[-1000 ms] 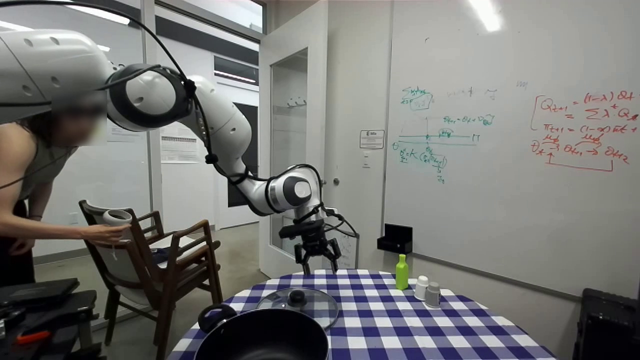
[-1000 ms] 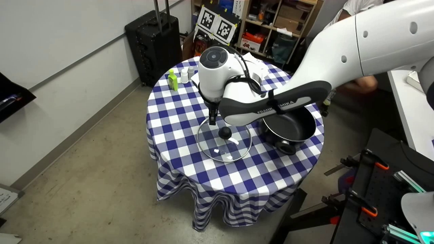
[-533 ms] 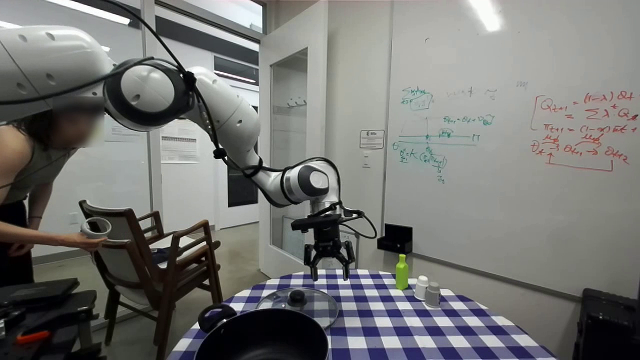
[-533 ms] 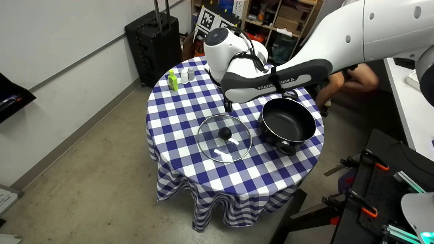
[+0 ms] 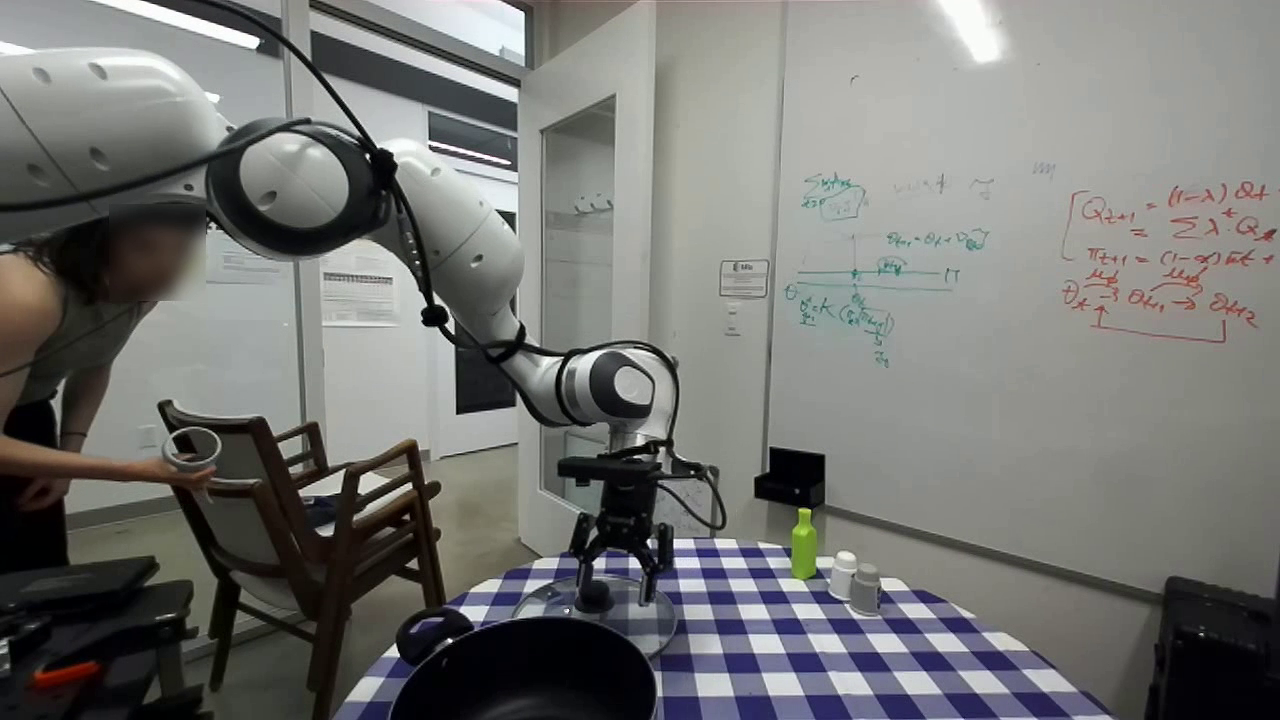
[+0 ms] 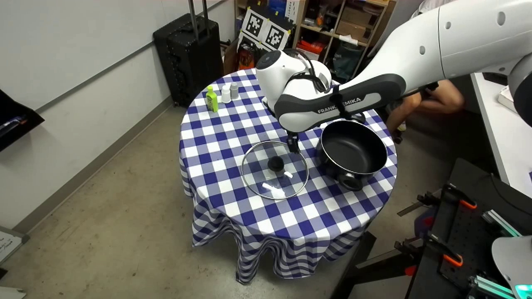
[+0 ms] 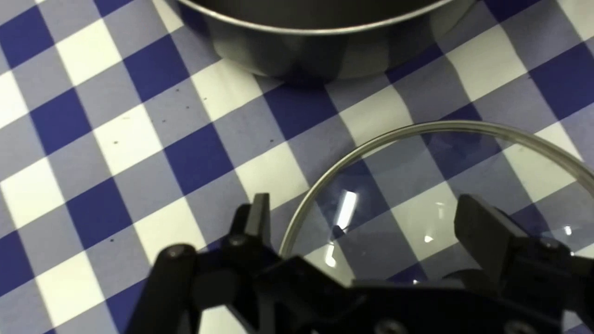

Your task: Put the lid on the pot

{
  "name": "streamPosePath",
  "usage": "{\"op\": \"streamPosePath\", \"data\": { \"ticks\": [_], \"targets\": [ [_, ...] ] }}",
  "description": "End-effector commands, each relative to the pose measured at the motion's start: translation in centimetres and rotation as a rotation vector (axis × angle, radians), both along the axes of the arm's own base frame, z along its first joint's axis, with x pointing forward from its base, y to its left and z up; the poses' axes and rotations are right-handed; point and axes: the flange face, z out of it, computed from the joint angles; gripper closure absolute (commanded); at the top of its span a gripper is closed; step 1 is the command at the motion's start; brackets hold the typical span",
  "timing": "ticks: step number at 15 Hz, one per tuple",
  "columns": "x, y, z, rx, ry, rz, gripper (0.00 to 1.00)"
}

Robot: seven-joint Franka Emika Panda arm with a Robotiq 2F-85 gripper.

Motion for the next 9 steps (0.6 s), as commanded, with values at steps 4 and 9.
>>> {"op": "streamPosePath", "data": {
  "ticks": [4, 9],
  "targets": [
    [-2.3, 3.3, 0.0, 0.185, 0.100, -0.079, 0.00],
    [-2.5, 5.1, -0.2, 0.303, 0.077, -0.098, 0.00]
  ]
}}
